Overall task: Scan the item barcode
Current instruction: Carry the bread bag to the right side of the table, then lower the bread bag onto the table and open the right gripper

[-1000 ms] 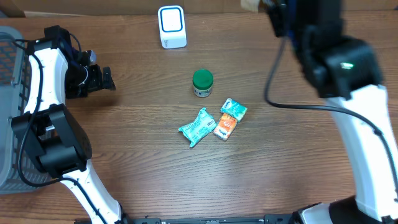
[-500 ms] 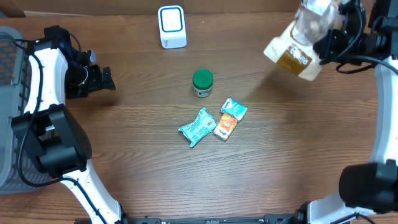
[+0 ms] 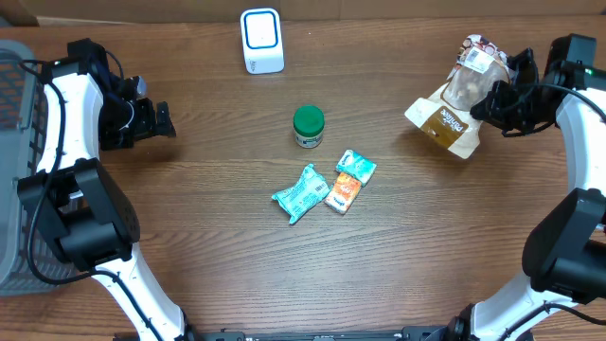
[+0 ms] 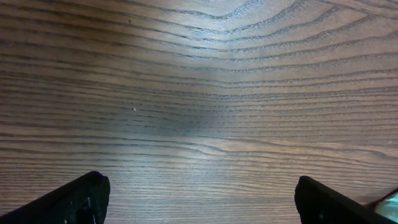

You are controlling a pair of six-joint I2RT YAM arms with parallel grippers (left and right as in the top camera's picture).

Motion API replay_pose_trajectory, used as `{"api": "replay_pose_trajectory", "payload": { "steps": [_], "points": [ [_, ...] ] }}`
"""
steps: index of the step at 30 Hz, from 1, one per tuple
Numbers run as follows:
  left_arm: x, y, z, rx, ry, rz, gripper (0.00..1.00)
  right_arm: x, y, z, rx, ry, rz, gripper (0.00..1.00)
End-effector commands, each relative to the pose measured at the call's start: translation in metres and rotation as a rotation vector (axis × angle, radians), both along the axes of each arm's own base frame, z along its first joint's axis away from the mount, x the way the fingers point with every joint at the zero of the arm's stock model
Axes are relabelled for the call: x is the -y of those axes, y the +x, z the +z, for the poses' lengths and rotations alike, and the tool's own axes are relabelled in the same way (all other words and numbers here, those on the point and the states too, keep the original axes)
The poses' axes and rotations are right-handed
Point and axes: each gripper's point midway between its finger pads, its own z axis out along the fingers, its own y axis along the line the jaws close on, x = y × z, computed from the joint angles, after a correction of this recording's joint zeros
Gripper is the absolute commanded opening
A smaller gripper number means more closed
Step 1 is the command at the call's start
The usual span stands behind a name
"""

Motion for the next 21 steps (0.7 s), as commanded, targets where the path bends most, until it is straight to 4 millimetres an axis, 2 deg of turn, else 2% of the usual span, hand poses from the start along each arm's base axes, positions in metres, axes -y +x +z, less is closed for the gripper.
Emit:
{"api": "replay_pose_trajectory", "payload": {
  "steps": [1, 21],
  "points": [
    [0.0, 0.002, 0.008, 0.021, 0.006, -0.003, 1.0, 0.007, -0.002, -0.002, 0.009, 0.016, -0.021, 0.04],
    [0.0, 0.002, 0.008, 0.021, 0.006, -0.004, 1.0, 0.01, -0.013, -0.037, -0.037, 0.032, -0.079, 0.04]
  ]
}}
